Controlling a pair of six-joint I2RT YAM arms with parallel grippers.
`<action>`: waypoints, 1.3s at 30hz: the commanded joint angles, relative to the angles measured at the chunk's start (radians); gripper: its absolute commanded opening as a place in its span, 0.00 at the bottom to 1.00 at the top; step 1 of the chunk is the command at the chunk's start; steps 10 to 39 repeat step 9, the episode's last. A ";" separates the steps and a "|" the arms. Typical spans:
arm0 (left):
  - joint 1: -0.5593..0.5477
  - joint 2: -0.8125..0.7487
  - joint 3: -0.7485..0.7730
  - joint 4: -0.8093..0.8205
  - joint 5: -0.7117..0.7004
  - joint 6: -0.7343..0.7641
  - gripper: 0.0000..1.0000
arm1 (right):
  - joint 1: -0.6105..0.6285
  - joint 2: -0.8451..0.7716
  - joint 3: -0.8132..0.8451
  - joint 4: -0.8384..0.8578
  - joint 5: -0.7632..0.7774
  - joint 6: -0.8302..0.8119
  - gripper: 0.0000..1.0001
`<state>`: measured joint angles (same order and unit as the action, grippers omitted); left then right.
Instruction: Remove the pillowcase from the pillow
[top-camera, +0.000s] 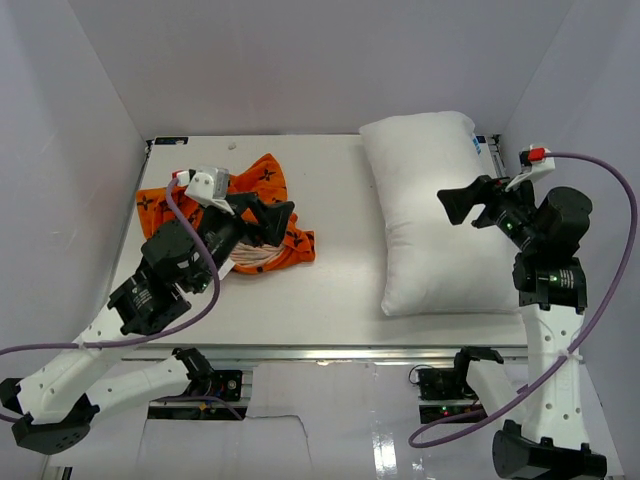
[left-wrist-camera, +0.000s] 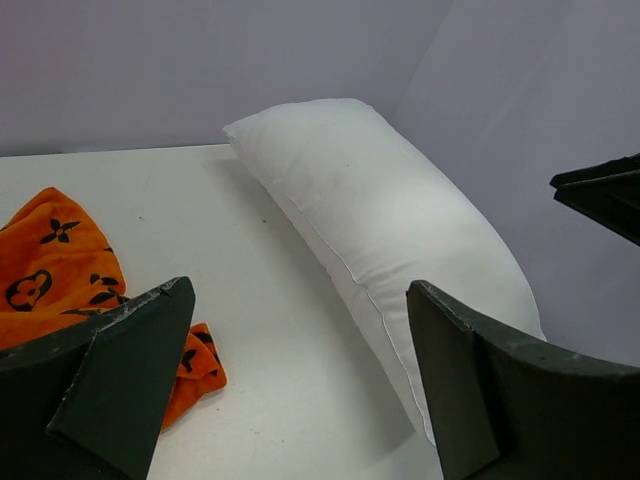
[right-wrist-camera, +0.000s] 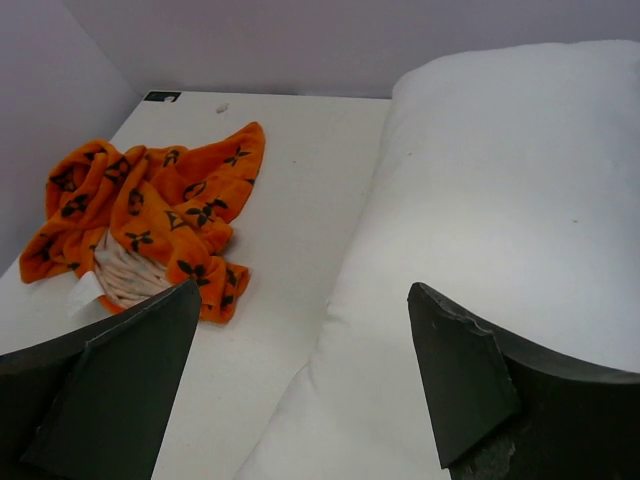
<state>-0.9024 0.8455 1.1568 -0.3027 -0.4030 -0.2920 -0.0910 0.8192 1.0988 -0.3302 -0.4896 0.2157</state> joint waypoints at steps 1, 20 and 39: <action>0.002 -0.054 -0.060 0.037 0.062 0.008 0.98 | 0.002 -0.047 -0.031 0.036 -0.075 0.050 0.90; 0.002 -0.115 -0.114 0.004 0.085 -0.012 0.98 | 0.002 -0.091 -0.054 0.037 -0.083 0.070 0.90; 0.002 -0.115 -0.114 0.004 0.085 -0.012 0.98 | 0.002 -0.091 -0.054 0.037 -0.083 0.070 0.90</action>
